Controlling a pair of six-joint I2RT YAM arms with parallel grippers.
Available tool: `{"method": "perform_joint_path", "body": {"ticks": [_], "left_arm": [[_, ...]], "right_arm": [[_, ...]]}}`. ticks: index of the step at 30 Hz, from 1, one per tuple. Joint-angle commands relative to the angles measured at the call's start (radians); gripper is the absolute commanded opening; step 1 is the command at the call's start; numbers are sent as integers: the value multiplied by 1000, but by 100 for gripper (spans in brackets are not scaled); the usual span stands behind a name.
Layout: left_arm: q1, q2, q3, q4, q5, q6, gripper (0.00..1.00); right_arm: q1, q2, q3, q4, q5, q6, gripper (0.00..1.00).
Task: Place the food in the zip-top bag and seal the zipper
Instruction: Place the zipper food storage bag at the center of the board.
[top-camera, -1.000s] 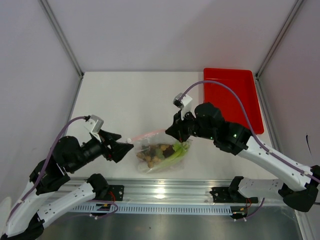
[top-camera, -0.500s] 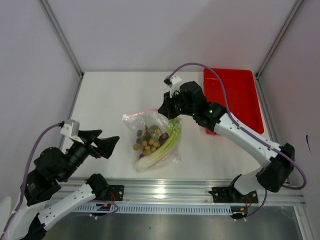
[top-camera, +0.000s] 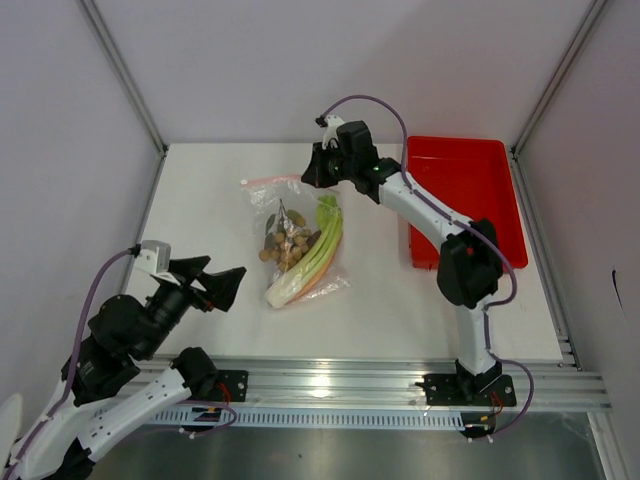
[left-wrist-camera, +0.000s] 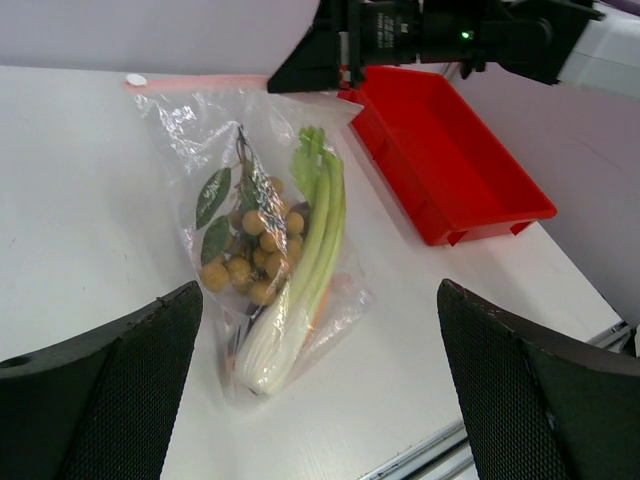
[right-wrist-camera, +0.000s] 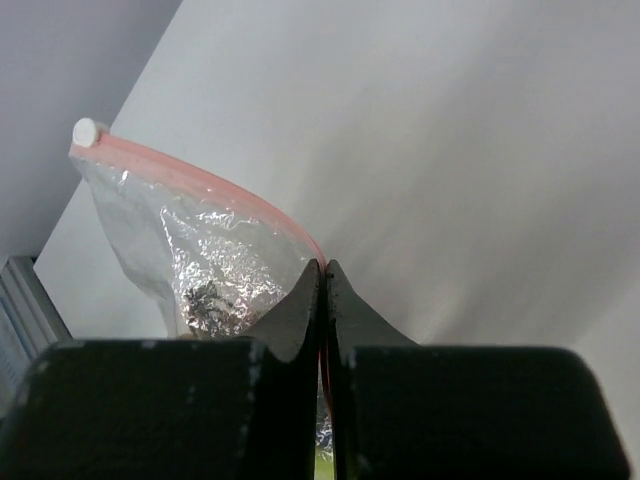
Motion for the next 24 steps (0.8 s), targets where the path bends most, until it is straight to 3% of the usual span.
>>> {"method": "perform_joint_path", "body": {"ticks": [1, 7, 19, 24], "left_arm": [[-1, 15, -17, 74, -3, 31, 100], [-1, 19, -40, 76, -25, 19, 99], [-1, 38, -60, 85, 11, -32, 99], [-1, 34, -65, 84, 23, -47, 100]], "right_arm": [[-42, 116, 169, 82, -45, 36, 0], [-72, 334, 402, 9, -17, 74, 0], [-122, 538, 523, 51, -69, 136, 0], [-132, 629, 618, 23, -53, 131, 13]]}}
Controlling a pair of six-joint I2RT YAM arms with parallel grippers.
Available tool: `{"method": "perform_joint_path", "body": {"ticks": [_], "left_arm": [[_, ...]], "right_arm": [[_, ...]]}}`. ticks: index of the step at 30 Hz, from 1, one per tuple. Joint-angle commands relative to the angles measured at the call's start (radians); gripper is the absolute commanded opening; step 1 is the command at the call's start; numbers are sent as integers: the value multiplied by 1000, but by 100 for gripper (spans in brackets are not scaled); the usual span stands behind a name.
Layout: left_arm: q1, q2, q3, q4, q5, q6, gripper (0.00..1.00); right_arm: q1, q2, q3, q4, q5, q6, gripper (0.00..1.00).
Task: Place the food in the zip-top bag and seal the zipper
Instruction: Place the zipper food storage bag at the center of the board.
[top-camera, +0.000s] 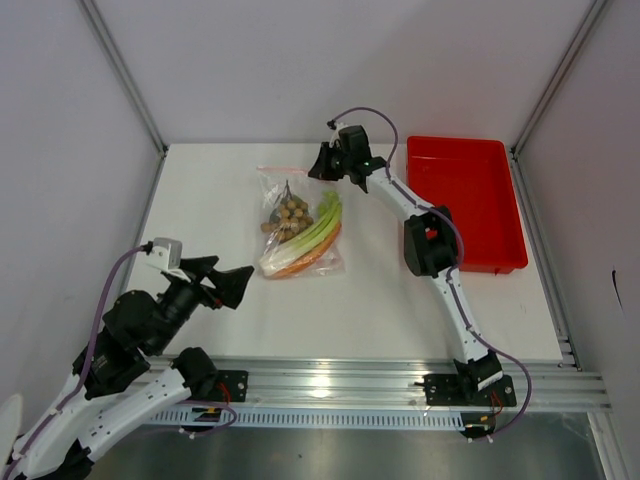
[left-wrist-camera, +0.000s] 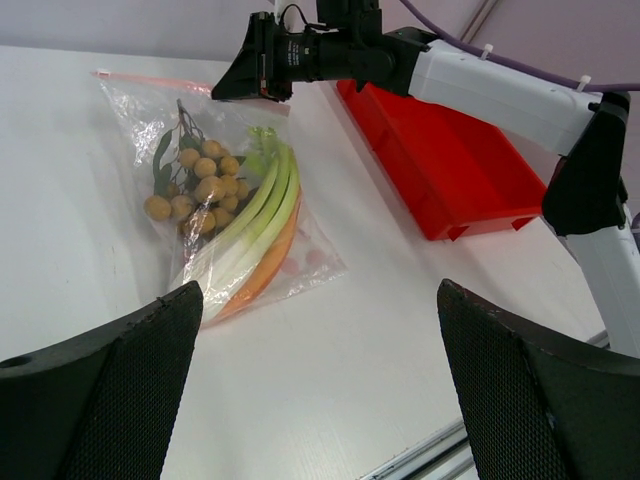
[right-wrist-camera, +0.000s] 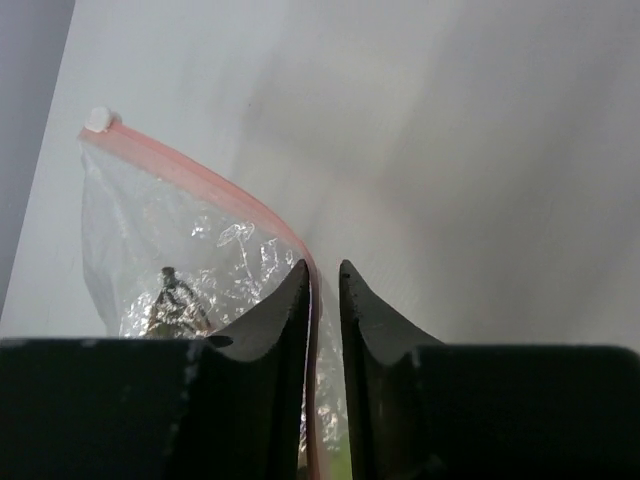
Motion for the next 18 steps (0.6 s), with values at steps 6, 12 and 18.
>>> {"method": "perform_joint_path", "body": {"ticks": [6, 12, 18], "left_arm": [[-1, 15, -11, 15, 17, -39, 100], [-1, 50, -20, 16, 46, -79, 99], [-1, 81, -11, -8, 73, -124, 99]], "right_arm": [[-14, 78, 131, 31, 9, -29, 64], [-29, 15, 204, 0, 107, -63, 99], [-64, -185, 166, -113, 182, -89, 99]]}}
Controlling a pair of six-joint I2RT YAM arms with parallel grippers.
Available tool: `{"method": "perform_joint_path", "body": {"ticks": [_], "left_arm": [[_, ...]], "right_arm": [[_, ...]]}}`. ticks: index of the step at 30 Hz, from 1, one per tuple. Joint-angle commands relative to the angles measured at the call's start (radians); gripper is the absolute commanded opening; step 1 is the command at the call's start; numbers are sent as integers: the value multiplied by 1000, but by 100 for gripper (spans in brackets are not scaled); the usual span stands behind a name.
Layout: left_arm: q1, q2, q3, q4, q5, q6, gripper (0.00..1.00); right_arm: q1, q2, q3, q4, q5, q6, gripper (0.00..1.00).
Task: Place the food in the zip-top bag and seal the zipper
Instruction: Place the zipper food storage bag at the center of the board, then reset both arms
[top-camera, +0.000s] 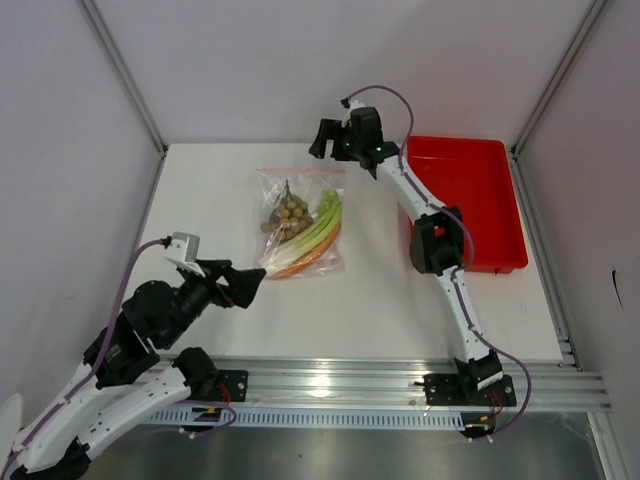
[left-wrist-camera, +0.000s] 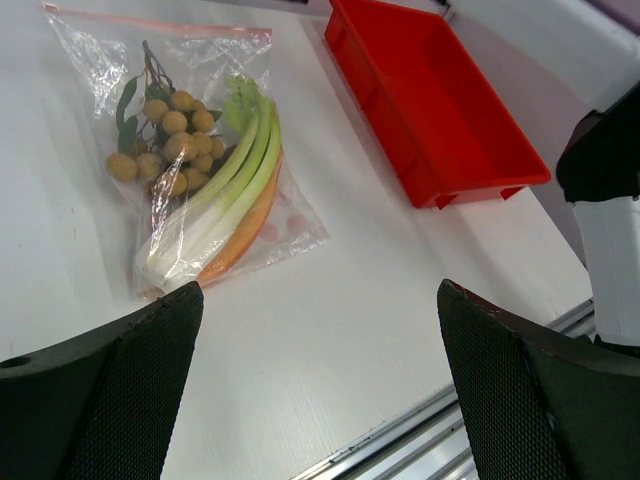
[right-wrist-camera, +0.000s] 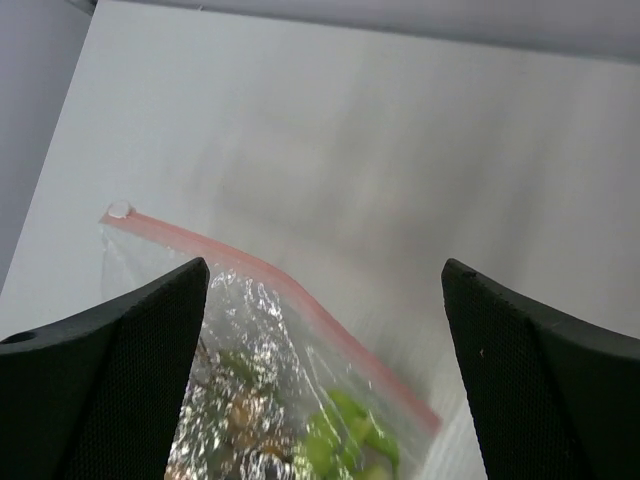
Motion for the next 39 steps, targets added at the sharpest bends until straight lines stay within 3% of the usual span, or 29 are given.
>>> {"method": "perform_joint_path", "body": {"ticks": [1, 8, 12, 15, 18, 19, 20, 22, 24, 28, 29, 31, 32, 35, 39], "left_arm": [[-1, 12, -3, 3, 41, -44, 100], [-1, 41, 32, -78, 15, -96, 100], [-3, -5, 12, -60, 10, -128, 100], [0, -65, -37, 6, 47, -135, 99], [0, -123, -107, 87, 149, -142, 99], [0, -137, -179, 166, 185, -157, 99], [0, -166, -202, 213, 220, -165, 99], [0, -195, -315, 344, 300, -219, 99], [0, -252, -403, 440, 352, -251, 100], [0, -381, -578, 679, 462, -380, 99], [-1, -407, -680, 787, 479, -404, 99], [0, -474, -741, 895, 516, -489, 100], [-1, -491, -850, 1000, 527, -510, 100], [-1, -528, -939, 1185, 553, -576, 99], [-1, -492, -988, 1283, 597, -570, 99]], "right_arm": [[-24, -231, -22, -86, 84, -67, 99], [-35, -568, -405, -360, 314, -34, 99], [-15, -953, -935, -236, 385, -4, 99], [2, -1207, -1216, -173, 357, 17, 99], [10, -1426, -1431, -23, 187, 10, 99], [10, -1581, -1572, 25, 125, 3, 99], [16, -1659, -1642, 77, 12, 2, 99], [25, -1853, -1758, 197, -70, 49, 99], [50, -1941, -1890, 272, -173, 97, 99], [145, -2109, -2065, 306, -154, 184, 99], [165, -2188, -2164, 327, -142, 233, 99], [209, -2270, -2269, 483, -161, 290, 99], [223, -2306, -2318, 534, -166, 346, 99], [264, -2425, -2466, 671, -137, 439, 99], [294, -2471, -2590, 823, -99, 519, 99]]}}
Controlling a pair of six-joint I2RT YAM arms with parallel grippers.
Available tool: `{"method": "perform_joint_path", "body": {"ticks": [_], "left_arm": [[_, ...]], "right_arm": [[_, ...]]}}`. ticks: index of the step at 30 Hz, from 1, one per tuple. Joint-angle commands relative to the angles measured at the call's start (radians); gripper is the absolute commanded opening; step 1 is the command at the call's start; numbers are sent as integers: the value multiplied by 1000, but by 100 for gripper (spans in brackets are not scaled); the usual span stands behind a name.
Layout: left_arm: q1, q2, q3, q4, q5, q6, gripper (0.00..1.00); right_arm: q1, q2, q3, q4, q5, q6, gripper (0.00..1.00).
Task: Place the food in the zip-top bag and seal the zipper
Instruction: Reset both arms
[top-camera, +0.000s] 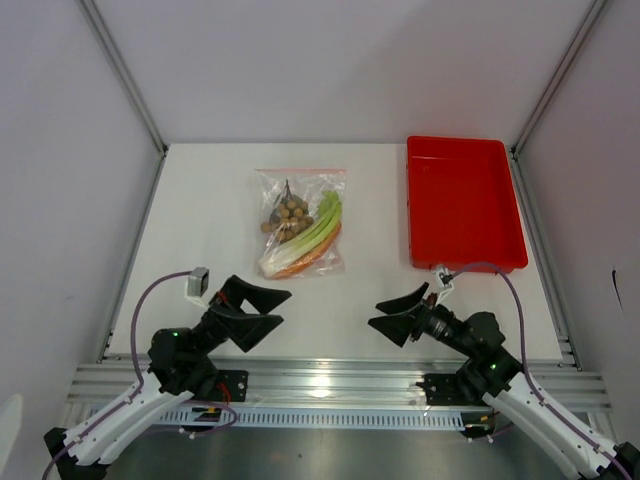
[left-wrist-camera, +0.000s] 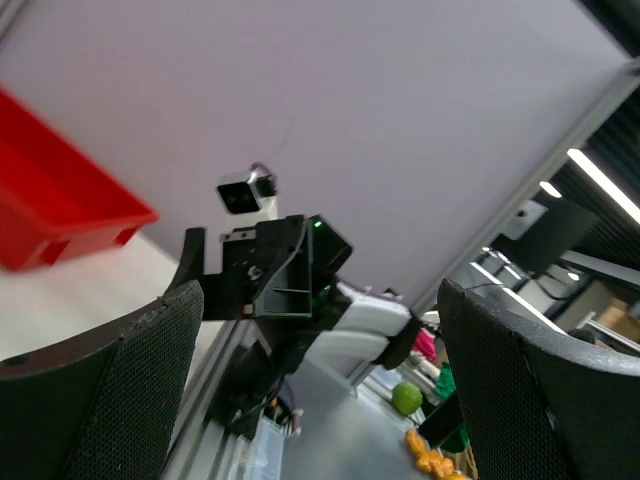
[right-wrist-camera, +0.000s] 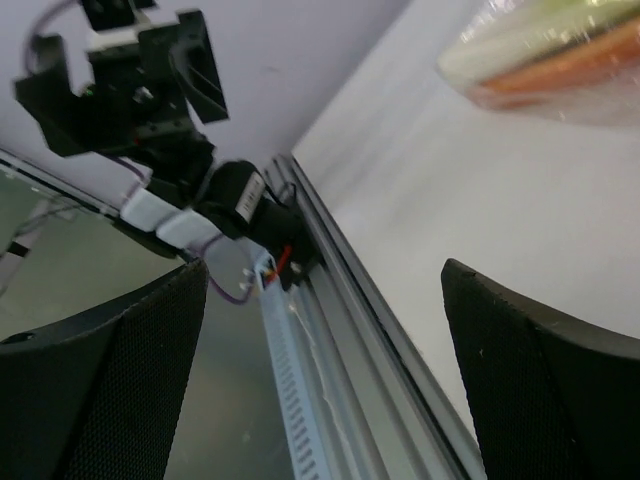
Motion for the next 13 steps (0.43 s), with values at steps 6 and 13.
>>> {"method": "perform_joint_path", "body": {"ticks": [6, 13], "left_arm": [[-1, -60, -252, 275, 83, -27, 100], [-3, -37, -247, 252, 68, -9, 99]], "right_arm": [[91, -33, -134, 162, 229, 99, 99], [197, -61, -125, 33, 486, 64, 99]]}}
